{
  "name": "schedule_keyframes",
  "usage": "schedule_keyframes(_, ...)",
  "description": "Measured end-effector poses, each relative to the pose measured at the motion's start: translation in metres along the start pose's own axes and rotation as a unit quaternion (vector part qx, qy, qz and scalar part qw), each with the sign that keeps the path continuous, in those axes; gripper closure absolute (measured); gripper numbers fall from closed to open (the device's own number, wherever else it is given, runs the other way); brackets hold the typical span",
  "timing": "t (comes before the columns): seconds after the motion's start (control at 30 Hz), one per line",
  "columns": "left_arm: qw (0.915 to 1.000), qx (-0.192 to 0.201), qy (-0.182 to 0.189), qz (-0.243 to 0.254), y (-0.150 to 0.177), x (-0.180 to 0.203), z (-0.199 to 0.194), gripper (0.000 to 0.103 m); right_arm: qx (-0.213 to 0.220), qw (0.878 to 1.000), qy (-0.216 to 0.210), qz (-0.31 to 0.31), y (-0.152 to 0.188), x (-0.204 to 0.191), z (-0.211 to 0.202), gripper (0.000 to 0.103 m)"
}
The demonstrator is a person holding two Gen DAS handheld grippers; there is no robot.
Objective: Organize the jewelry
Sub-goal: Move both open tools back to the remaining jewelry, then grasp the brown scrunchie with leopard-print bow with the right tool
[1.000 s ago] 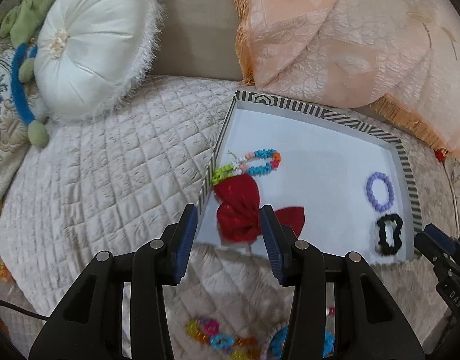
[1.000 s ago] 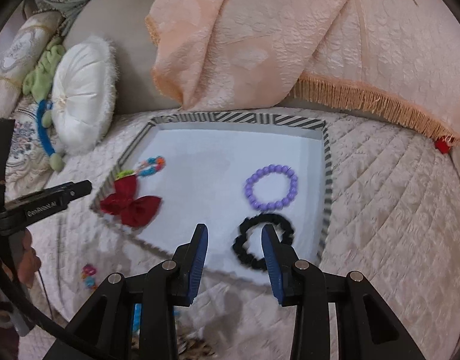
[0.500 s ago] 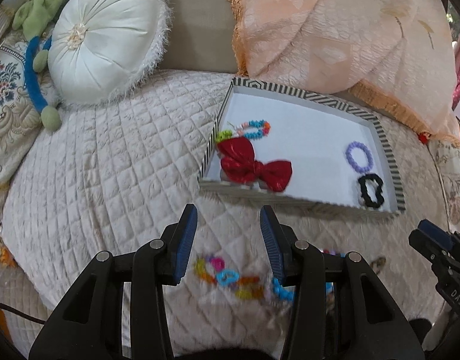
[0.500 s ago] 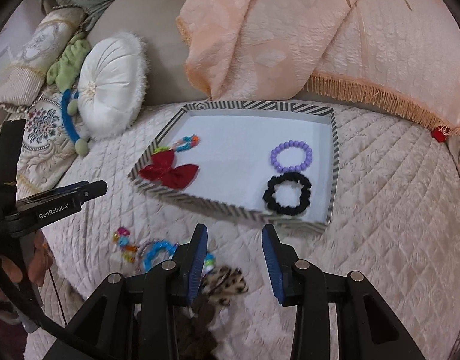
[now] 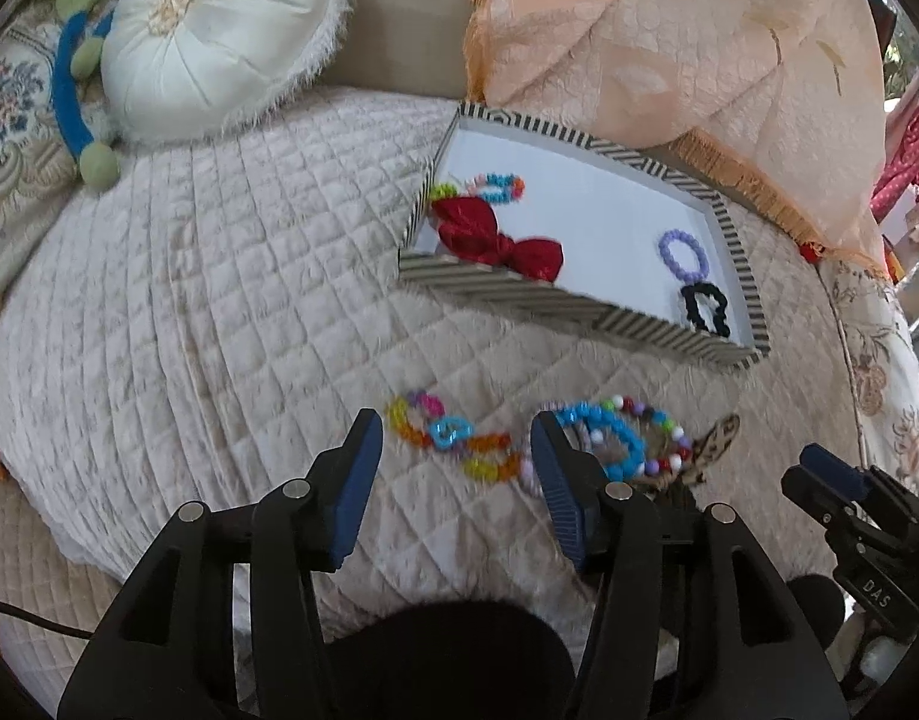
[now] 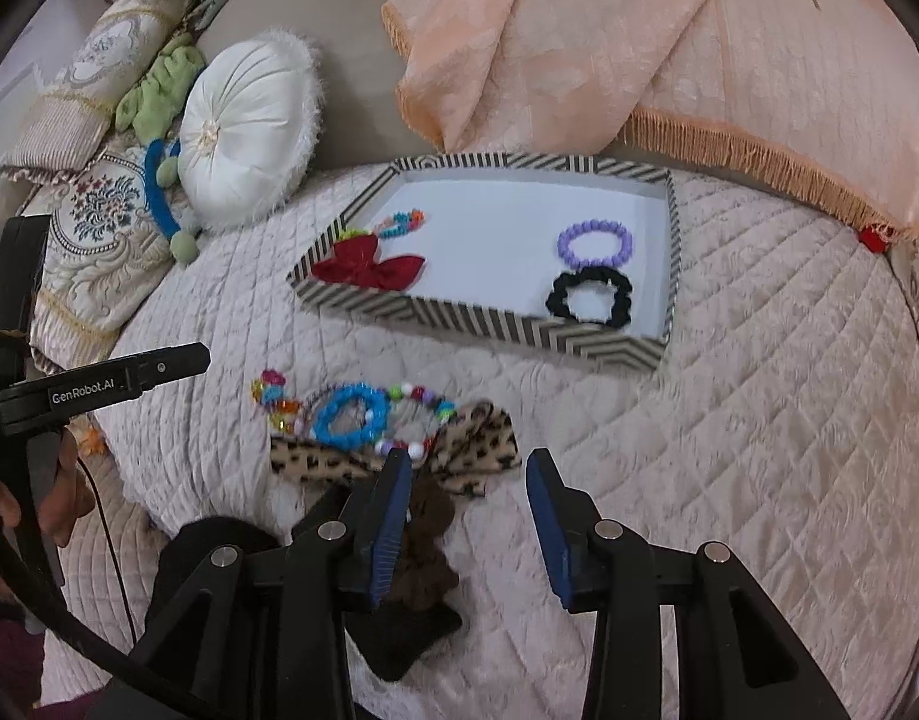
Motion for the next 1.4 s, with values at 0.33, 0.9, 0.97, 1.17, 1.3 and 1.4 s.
schedule_keyframes(0.33,0.9995,-0.023,0.007,-0.022,0.018,-0.020,0.008,0.051,-0.056,0.998,-0.033,0.000,0.035,-0.015,0.030,0.065)
schedule_keyframes(0.9,0.9945,-0.058,0.004,-0.087,0.018,-0.051,0.036,0.051,-0.039,0.999,-0.019,-0.016,0.027,-0.005,0.057,0.084)
schedule_keyframes(0.97,0.9935,-0.063,0.008,-0.095,0.018,-0.051,0.042,0.051,-0.025,1.000,-0.008,-0.006,0.017,0.009,0.048,0.084)
schedule_keyframes(1.17,0.9907,-0.062,0.006,-0.121,0.012,-0.049,0.055,0.049,-0.004,0.999,0.011,0.034,0.000,0.048,0.027,0.084)
schedule_keyframes(1.3,0.9882,-0.057,-0.008,-0.142,0.009,-0.056,0.064,0.044,-0.001,0.999,0.004,0.050,-0.001,0.058,0.027,0.084)
schedule_keyframes(1.4,0.9875,-0.068,-0.010,-0.142,0.009,-0.055,0.074,0.044,-0.009,0.998,-0.004,0.058,0.002,0.060,0.033,0.084)
Point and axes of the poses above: each gripper's, at about its wrist camera, not at the fingertips, and z roughly the way its jaws point, x to its right, y to its underside, the point moved 8 cm from there along z, roughly the way its jaws point, and after that the axes turned 2 degrees about y, right-handed, at the moved point
